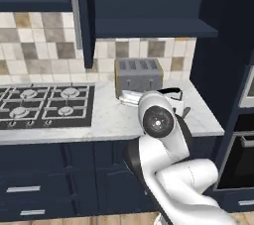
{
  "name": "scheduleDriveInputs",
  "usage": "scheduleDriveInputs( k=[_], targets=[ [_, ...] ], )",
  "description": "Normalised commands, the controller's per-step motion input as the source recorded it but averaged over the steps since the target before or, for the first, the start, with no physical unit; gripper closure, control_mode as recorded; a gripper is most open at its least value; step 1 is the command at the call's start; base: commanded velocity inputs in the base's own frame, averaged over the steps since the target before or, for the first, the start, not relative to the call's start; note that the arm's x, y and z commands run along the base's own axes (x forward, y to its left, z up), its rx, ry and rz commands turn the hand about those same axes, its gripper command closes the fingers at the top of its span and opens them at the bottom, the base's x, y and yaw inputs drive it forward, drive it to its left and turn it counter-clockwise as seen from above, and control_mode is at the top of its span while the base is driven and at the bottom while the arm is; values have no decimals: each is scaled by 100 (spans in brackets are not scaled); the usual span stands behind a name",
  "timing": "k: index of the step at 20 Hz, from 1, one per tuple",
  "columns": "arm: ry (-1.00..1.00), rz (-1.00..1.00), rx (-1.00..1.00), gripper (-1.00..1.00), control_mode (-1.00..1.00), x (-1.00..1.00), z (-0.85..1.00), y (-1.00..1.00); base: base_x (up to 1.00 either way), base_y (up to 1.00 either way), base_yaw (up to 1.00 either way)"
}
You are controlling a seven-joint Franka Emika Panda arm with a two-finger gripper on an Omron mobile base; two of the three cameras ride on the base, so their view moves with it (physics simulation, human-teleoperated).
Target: Open the cabinet, pick the kettle from the cabinet, and place it in the sink.
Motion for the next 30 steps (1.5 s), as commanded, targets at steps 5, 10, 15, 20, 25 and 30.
scheduleDriveInputs(
  k=[5,10,15,20,25,30],
  targets=[
    [0,0,0,100,100,0,0,0,-14,5,97],
    [0,0,0,100,100,0,0,0,-7,1,99],
    [0,0,0,100,100,0,0,0,-1,0,96],
    [0,0,0,100,100,0,0,0,0,0,94],
    [0,0,0,100,100,0,0,0,4,0,90],
    [0,0,0,100,100,0,0,0,4,0,89]
  ],
)
